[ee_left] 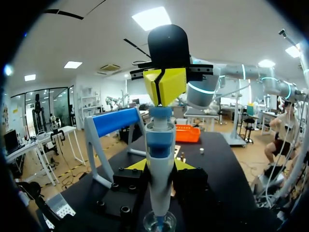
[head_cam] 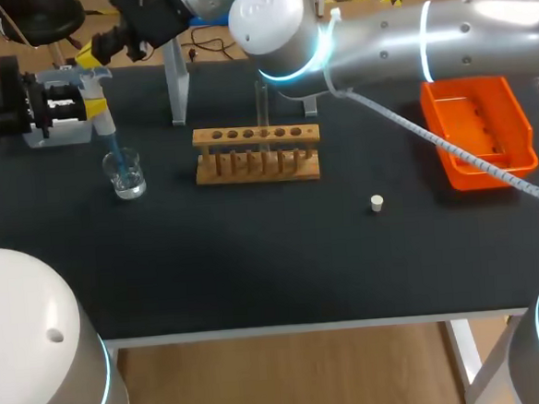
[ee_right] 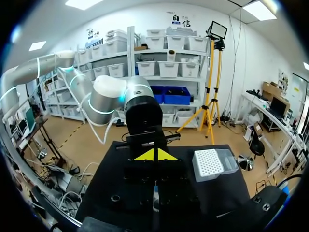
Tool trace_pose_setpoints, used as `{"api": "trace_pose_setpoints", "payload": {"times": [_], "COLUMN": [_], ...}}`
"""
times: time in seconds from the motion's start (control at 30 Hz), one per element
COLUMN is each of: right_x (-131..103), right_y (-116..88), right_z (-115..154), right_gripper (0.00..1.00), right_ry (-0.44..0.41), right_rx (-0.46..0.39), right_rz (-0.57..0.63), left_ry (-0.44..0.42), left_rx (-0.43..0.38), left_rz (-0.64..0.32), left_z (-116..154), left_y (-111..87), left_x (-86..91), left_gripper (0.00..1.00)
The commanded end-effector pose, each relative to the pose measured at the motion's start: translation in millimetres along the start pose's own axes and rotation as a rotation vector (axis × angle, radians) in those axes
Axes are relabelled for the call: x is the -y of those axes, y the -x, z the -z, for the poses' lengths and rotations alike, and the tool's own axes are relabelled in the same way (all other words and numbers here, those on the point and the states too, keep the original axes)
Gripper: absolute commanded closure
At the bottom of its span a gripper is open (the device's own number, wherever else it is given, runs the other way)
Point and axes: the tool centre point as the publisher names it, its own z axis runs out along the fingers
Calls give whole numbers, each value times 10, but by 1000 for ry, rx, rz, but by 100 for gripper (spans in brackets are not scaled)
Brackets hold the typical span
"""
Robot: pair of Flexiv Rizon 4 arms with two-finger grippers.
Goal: Invert the test tube, pick up the pipette, mount the tip to pipette, aspirate from beaker and dispense into the tube, eject the tip, return the pipette, and cap with the stopper.
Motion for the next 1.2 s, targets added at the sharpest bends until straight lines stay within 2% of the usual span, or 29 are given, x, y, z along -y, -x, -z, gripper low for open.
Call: {"api": "trace_pose_setpoints", "payload": {"times": [0.03,0.33,0.53,0.57,0.63,0.67,0.93,1.2], "right_x": [37,118,57,27,-40,-71,-114,66], "right_y": [22,8,1,-11,-31,-39,-67,-10], "right_z": [-30,-74,-33,-11,38,67,374,937], "right_gripper": [100,100,100,93,47,0,0,0], "right_ry": [-20,-39,-27,-20,-3,3,15,19], "right_rx": [-8,-13,-4,-5,4,2,24,25], "right_rz": [-4,-14,-12,-9,-2,4,39,49], "left_ry": [-1,-1,-1,-1,-1,-1,-1,-1], "left_rx": [2,2,2,2,2,2,2,2], "left_rz": [-1,-1,-1,-1,-1,-1,-1,-1], "left_z": [1,1,1,1,1,1,1,1], "left_y": [7,7,7,7,7,7,7,7], "left_x": [33,33,33,33,33,33,33,33], "left_gripper": [100,100,100,100,100,100,100,100]}}
